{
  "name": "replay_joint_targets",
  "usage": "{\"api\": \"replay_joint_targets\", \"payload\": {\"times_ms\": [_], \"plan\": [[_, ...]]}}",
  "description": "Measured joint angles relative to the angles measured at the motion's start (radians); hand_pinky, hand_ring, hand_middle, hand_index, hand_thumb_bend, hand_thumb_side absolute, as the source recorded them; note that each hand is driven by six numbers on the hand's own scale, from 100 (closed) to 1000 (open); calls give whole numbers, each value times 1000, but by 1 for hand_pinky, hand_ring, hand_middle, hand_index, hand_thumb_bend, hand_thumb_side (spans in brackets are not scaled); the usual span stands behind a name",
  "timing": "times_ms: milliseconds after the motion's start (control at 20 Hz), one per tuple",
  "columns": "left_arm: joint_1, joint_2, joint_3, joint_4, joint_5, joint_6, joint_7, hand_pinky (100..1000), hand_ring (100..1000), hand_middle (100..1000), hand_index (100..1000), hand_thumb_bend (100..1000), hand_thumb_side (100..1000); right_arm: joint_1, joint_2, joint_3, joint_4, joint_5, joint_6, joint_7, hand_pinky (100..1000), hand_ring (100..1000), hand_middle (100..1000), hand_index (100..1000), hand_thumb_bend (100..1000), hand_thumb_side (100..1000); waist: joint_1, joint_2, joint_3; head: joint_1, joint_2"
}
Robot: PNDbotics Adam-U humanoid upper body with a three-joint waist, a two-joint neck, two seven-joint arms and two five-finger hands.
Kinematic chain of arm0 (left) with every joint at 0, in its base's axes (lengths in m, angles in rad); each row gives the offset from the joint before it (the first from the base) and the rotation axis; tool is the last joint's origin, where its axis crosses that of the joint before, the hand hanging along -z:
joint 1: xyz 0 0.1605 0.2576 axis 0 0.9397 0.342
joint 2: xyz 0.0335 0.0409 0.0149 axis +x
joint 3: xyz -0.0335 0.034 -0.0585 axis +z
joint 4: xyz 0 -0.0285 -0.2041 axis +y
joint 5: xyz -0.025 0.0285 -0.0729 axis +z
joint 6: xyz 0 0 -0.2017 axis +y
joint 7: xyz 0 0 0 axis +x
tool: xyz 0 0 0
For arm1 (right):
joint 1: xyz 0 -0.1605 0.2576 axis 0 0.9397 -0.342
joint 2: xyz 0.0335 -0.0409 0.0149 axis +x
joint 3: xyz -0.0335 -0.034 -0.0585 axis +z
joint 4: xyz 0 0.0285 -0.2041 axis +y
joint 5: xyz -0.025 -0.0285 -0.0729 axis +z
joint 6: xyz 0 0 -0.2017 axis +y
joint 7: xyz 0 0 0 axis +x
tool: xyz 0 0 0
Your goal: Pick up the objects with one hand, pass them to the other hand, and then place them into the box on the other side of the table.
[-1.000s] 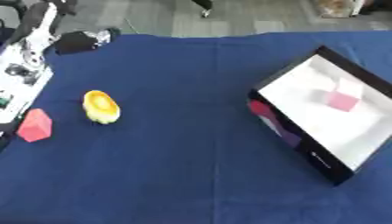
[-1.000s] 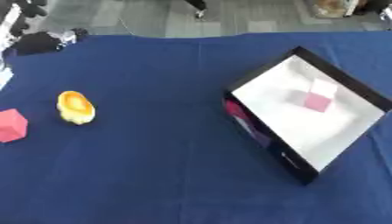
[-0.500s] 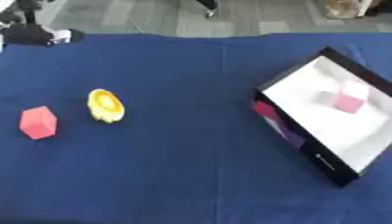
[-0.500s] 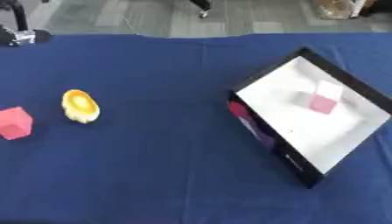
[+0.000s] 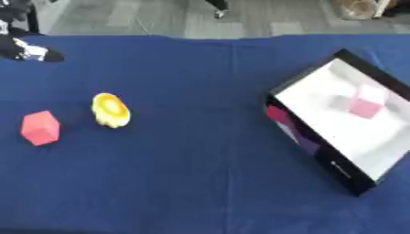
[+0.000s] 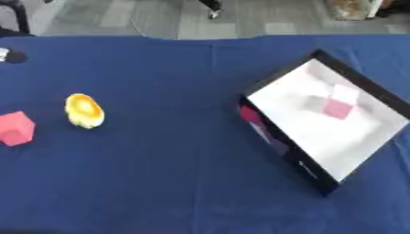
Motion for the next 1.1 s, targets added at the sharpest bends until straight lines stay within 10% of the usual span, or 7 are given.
{"api": "replay_joint_targets", "payload": {"times_ms": [1100], "plan": [[66, 52, -15, 0, -100, -26, -344, 911, 897, 813, 834, 982, 183, 20, 0, -1, 6, 29, 1, -8, 1000, 1000, 996, 1000, 100, 240, 0, 1, 4, 29, 0]]}}
